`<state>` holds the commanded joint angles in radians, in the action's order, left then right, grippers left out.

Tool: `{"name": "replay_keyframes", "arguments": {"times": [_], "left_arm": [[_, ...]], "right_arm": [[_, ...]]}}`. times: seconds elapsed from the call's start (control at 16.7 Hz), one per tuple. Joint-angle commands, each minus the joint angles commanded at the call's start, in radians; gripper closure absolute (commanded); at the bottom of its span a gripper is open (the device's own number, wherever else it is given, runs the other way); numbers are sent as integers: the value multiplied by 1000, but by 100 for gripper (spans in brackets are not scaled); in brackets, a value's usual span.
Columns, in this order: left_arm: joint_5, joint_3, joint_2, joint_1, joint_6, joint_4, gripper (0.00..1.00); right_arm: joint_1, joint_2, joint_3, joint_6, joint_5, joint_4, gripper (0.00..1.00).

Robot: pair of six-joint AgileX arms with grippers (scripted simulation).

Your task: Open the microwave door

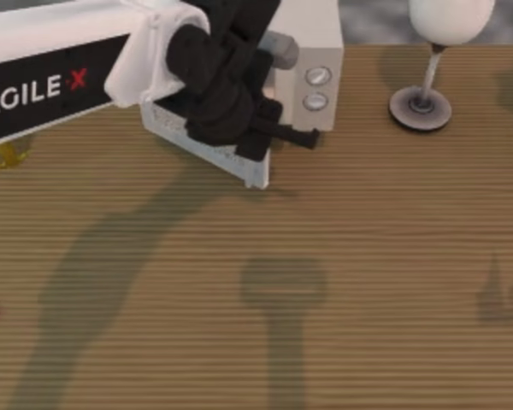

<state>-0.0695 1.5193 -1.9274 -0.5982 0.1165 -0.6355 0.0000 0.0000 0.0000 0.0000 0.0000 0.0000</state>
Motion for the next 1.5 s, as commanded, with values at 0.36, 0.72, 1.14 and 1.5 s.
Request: {"name": "replay_keyframes", "arguments": {"times": [0.36, 0.72, 1.14, 1.5], "left_arm": [[14, -12, 7, -2, -10, 5, 100], [76, -101, 73, 37, -130, 28, 100], [78, -103, 77, 39, -134, 30, 100], [78, -103, 77, 39, -134, 30, 100]], "right_arm": [[0, 0, 0, 0, 0, 0, 0], [0, 0, 0, 0, 0, 0, 0], [0, 0, 0, 0, 0, 0, 0], [0, 0, 0, 0, 0, 0, 0]]}}
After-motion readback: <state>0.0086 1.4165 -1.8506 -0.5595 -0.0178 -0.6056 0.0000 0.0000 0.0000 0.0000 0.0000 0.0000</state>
